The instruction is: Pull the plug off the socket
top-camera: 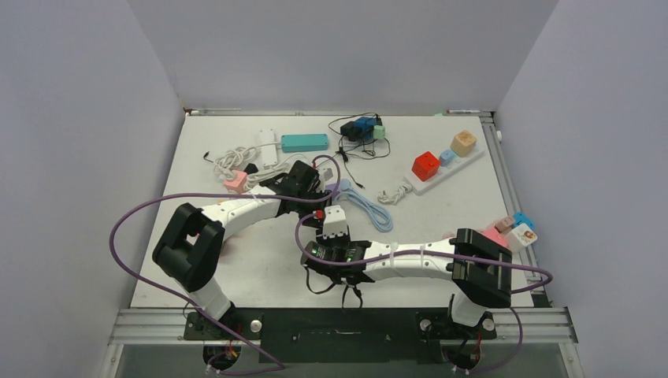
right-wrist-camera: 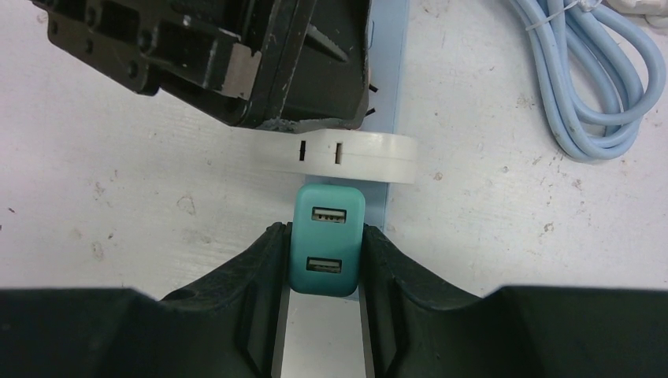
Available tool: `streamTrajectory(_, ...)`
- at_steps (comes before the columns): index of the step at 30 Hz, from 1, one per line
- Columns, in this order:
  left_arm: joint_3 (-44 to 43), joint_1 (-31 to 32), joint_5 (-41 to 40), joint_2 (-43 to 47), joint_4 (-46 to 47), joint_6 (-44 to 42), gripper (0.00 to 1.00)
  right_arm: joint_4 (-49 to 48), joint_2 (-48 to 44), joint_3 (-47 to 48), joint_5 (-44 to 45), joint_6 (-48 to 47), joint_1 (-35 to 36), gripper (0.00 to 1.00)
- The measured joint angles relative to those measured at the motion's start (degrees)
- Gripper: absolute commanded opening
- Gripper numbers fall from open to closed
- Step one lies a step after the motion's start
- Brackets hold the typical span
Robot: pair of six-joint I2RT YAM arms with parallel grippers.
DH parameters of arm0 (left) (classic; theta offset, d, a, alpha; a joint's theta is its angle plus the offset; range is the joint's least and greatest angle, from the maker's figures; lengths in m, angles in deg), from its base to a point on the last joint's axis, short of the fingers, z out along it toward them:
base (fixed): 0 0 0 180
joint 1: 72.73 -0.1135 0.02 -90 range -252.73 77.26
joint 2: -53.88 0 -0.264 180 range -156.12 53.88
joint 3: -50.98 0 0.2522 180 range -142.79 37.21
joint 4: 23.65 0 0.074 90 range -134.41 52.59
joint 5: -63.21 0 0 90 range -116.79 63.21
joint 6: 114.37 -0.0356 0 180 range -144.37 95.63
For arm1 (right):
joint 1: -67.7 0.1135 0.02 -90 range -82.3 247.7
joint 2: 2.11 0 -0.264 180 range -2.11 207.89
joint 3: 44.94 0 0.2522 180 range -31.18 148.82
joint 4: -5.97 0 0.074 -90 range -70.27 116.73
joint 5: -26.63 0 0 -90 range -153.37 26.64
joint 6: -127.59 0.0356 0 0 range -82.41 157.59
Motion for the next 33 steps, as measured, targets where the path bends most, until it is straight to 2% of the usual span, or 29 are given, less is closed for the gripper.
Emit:
streamTrajectory(6, 0.00, -0.02, 0.26, 0.00, -0.17, 0.02, 0.00, 2.10, 1.64, 1.86, 2.49, -0.33, 2.01, 0.05)
streamTrajectory(15, 0.00, -0.48, 0.20, 0.00, -2.08, -1.40, 0.00, 12.31, 13.18, 12.83, 11.54, -0.09, 6.73, 0.05)
streamTrajectory(33, 0.00, -1.09, -0.94, 1.18, -3.82, -2.08, 0.00, 14.19, 15.54, 17.62, 12.83, -1.68, 7.63, 0.05)
